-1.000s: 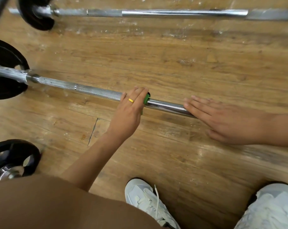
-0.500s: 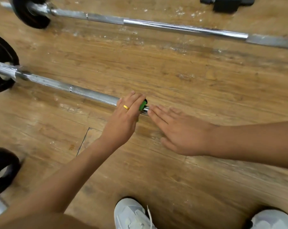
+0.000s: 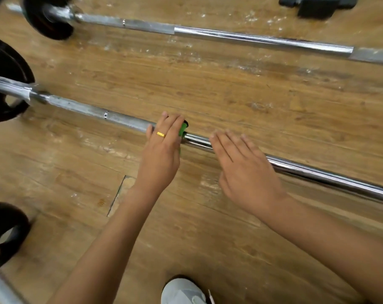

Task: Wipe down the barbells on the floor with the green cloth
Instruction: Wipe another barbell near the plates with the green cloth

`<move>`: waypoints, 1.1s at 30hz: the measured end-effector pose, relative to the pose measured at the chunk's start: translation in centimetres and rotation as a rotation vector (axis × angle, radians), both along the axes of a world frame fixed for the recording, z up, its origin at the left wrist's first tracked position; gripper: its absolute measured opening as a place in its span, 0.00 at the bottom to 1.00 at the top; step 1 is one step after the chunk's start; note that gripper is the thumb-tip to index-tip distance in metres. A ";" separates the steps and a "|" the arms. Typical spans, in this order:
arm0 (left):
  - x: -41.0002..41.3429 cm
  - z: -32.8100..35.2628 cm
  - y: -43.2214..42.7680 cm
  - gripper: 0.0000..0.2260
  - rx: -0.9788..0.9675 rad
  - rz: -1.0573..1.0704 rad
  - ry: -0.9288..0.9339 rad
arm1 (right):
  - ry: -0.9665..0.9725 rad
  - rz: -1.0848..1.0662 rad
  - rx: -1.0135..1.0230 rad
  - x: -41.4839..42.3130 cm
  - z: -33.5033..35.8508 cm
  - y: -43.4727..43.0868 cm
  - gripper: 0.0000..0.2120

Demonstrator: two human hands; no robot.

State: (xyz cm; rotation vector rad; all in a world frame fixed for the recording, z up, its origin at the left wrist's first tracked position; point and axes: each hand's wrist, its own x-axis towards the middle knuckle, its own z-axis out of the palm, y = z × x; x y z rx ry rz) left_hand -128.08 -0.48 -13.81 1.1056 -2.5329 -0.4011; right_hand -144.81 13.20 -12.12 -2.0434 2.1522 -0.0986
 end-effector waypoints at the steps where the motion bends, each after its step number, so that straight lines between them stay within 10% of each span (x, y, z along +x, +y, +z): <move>1: -0.4 -0.1 0.3 0.21 0.018 0.009 0.033 | -0.005 -0.037 -0.019 0.2 0.0 -0.2 0.37; 16: -4.2 0.6 1.8 0.22 0.053 -0.202 -0.014 | -0.048 -0.121 -0.081 -0.7 -0.2 -2.1 0.36; 22: -1.7 0.8 -1.7 0.23 0.050 0.134 0.013 | -0.044 -0.122 -0.109 -1.0 -0.5 -2.3 0.35; 33: -1.8 1.1 -1.1 0.23 0.109 0.097 0.039 | -0.041 -0.114 -0.167 -1.1 -1.2 -2.3 0.33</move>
